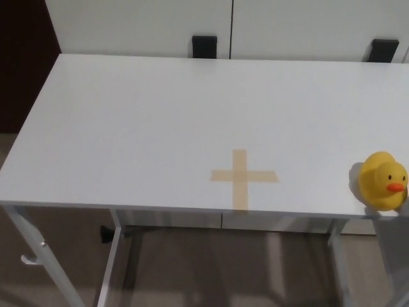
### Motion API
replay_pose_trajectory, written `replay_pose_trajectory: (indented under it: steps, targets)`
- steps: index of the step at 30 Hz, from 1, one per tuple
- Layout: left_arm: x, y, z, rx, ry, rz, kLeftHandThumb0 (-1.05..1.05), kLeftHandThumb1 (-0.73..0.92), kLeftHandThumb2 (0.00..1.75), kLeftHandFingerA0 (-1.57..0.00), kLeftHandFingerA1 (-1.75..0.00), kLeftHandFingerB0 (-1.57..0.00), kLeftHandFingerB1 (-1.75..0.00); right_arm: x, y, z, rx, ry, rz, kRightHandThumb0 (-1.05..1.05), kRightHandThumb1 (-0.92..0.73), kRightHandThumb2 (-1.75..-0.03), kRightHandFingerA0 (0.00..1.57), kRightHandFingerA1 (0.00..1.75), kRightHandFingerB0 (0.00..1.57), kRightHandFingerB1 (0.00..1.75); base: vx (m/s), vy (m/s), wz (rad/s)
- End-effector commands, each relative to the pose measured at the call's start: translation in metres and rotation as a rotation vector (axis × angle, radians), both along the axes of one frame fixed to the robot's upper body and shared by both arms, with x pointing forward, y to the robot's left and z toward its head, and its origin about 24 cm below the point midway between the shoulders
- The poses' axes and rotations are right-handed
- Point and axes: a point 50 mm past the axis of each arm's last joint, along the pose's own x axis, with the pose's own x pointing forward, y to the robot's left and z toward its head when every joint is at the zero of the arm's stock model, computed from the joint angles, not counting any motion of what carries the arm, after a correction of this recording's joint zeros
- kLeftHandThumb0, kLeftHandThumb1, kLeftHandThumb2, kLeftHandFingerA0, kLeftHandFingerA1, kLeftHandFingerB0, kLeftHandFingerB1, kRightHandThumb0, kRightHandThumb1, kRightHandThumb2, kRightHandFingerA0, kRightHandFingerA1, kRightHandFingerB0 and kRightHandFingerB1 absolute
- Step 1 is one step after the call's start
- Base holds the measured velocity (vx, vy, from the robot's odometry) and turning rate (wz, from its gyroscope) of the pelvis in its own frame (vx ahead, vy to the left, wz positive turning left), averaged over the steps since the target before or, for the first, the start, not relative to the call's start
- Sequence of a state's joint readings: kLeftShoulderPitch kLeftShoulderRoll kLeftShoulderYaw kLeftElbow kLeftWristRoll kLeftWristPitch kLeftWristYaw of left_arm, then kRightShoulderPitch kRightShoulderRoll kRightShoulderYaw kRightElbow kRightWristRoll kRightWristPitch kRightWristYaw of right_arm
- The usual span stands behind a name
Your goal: The robot uses its right hand to push the yellow duck toy to the center of the white desk.
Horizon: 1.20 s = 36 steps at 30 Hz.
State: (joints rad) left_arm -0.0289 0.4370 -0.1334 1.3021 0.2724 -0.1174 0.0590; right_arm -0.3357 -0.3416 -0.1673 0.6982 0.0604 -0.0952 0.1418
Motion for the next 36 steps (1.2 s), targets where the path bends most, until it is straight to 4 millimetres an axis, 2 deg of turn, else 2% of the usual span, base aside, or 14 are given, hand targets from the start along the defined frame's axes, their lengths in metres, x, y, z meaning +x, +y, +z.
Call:
replay_pose_trajectory:
  steps: [1,8,12,19,22,24,30,31,32,33,36]
  targets:
    - [0.000,0.001,0.002,0.004,-0.011,-0.035,-0.19,0.66,0.63,-0.83,-0.73,-0.82,-0.57,0.007,0.010,-0.003,-0.004,0.021,-0.048,-0.71,-0.92,-0.70,0.31,0.44,0.26,0.37,0.00,0.000,0.00]
    - [0.003,-0.004,-0.002,-0.001,-0.003,-0.045,-0.20,0.68,0.60,-0.82,-0.68,-0.77,-0.53,0.020,0.032,0.001,-0.018,0.007,-0.030,-0.70,-0.92,-0.70,0.31,0.42,0.29,0.36,0.00,0.000,0.00]
    - [0.004,-0.005,-0.002,-0.003,-0.011,-0.048,-0.20,0.69,0.60,-0.84,-0.69,-0.80,-0.55,0.025,0.055,-0.005,-0.041,0.032,0.025,-0.65,-0.92,-0.70,0.30,0.43,0.26,0.36,0.00,0.000,0.00]
    - [0.007,-0.006,-0.001,-0.003,-0.017,-0.067,-0.20,0.67,0.65,-0.82,-0.71,-0.80,-0.58,0.023,0.082,-0.017,-0.050,0.070,0.081,-0.71,-0.91,-0.71,0.28,0.42,0.24,0.36,0.00,0.000,0.00]
    - [0.007,-0.006,-0.001,-0.003,-0.018,-0.072,-0.20,0.67,0.65,-0.82,-0.71,-0.80,-0.58,0.022,0.085,-0.019,-0.050,0.080,0.085,-0.71,-0.91,-0.71,0.28,0.42,0.24,0.36,0.00,0.000,0.00]
    - [0.007,-0.007,-0.002,-0.001,-0.009,-0.063,-0.19,0.69,0.60,-0.84,-0.70,-0.78,-0.54,0.015,0.098,-0.031,-0.023,0.105,0.088,-0.71,-0.92,-0.72,0.27,0.45,0.25,0.37,0.00,0.000,0.00]
    - [0.007,-0.008,-0.002,-0.008,-0.006,-0.069,-0.19,0.67,0.63,-0.83,-0.71,-0.80,-0.57,0.018,0.113,-0.029,0.029,0.083,0.083,-0.71,-0.92,-0.71,0.22,0.46,0.21,0.36,0.00,0.000,0.00]
    - [0.007,-0.008,-0.003,-0.007,-0.004,-0.071,-0.19,0.68,0.59,-0.84,-0.71,-0.81,-0.56,0.020,0.117,-0.027,0.036,0.072,0.076,-0.35,-0.57,-1.15,0.01,0.53,0.00,0.49,0.00,0.000,0.00]
    - [0.007,-0.009,-0.003,-0.005,-0.002,-0.073,-0.19,0.68,0.59,-0.84,-0.71,-0.81,-0.56,0.022,0.121,-0.024,0.046,0.059,0.066,-0.35,-0.57,-1.15,0.01,0.53,0.00,0.49,0.00,0.000,0.00]
    - [0.007,-0.009,-0.004,-0.005,0.000,-0.074,-0.20,0.67,0.62,-0.83,-0.73,-0.79,-0.56,0.023,0.124,-0.023,0.058,0.047,0.064,-0.70,-0.75,-1.14,0.00,0.32,0.04,0.30,0.00,0.000,0.00]
    - [0.005,-0.010,-0.004,-0.006,0.005,-0.075,-0.20,0.67,0.62,-0.83,-0.73,-0.79,-0.56,0.024,0.128,-0.022,0.071,0.036,0.062,-0.70,-0.75,-1.14,0.00,0.32,0.04,0.30,0.00,0.000,0.00]
